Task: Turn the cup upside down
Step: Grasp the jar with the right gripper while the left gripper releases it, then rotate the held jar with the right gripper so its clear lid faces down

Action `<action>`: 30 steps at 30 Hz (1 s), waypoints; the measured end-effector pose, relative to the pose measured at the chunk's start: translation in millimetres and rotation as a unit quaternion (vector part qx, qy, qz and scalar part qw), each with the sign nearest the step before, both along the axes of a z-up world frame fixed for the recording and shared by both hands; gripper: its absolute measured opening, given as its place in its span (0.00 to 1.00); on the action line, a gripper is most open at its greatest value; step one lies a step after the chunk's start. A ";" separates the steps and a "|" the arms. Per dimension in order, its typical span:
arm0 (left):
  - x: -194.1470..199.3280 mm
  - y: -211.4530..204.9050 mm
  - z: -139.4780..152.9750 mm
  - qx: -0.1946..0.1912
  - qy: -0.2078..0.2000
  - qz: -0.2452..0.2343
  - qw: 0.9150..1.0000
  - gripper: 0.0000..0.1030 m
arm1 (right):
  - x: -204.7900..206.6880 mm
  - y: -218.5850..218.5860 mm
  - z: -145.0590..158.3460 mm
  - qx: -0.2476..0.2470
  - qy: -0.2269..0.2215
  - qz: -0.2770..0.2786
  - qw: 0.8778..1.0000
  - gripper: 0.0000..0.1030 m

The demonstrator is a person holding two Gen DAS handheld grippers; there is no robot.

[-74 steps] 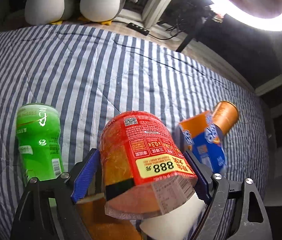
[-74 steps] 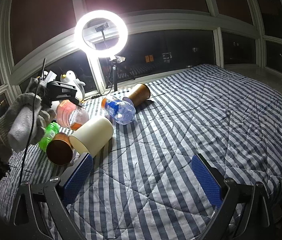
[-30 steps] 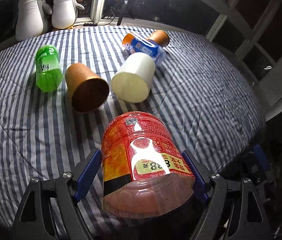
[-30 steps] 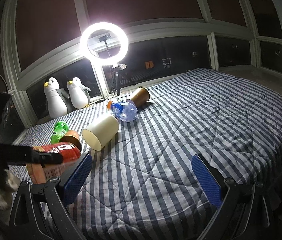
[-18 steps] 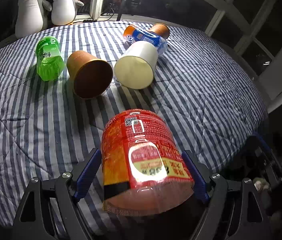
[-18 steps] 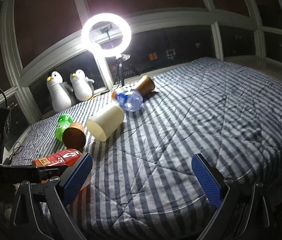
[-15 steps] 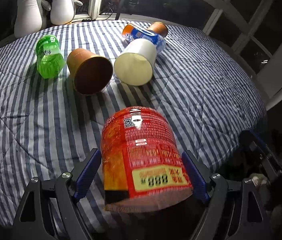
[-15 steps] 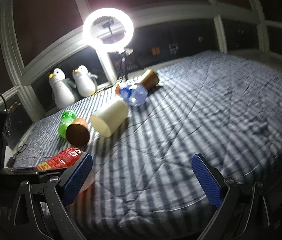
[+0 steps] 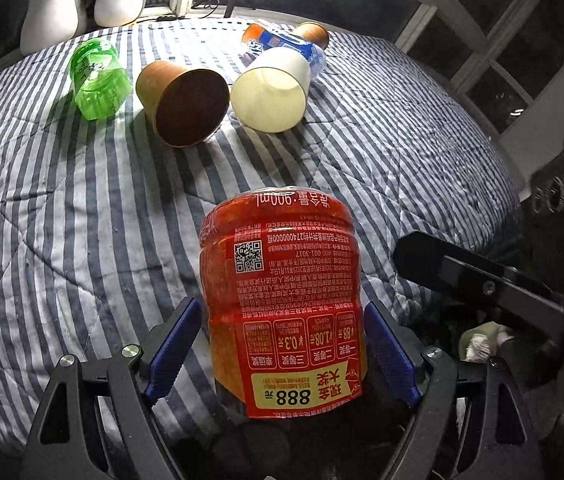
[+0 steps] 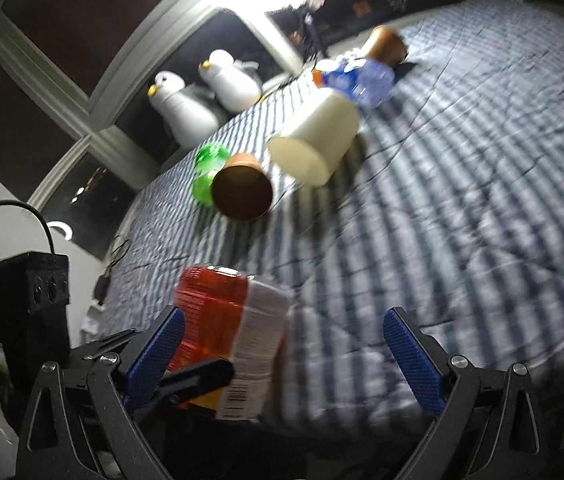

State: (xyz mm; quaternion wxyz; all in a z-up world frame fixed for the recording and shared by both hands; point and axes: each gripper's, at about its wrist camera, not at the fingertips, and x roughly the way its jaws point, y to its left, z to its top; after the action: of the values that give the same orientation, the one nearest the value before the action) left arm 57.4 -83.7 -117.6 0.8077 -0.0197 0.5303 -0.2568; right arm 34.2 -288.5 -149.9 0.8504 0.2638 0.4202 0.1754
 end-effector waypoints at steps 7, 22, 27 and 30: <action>-4.0 10.9 1.8 -0.008 -0.003 0.006 1.000 0.86 | 25.0 18.6 -11.8 0.044 0.068 0.047 0.996 0.95; -17.0 47.5 14.9 -0.037 0.000 0.044 0.998 0.86 | 68.8 51.2 -30.3 0.075 0.126 0.093 0.985 0.95; -24.6 69.3 20.2 -0.046 -0.007 0.073 0.996 0.86 | 73.4 60.5 -30.4 0.075 0.119 0.099 0.985 0.94; -27.7 82.3 19.6 -0.052 -0.009 0.092 0.994 0.86 | 72.7 64.2 -30.8 0.070 0.116 0.103 0.985 0.85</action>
State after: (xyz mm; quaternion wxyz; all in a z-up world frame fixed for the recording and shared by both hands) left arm 29.6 -1.4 -97.9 0.8304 -0.1086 0.5049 -0.2090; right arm 106.9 -224.3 -180.6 0.7528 0.2967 0.5272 0.2595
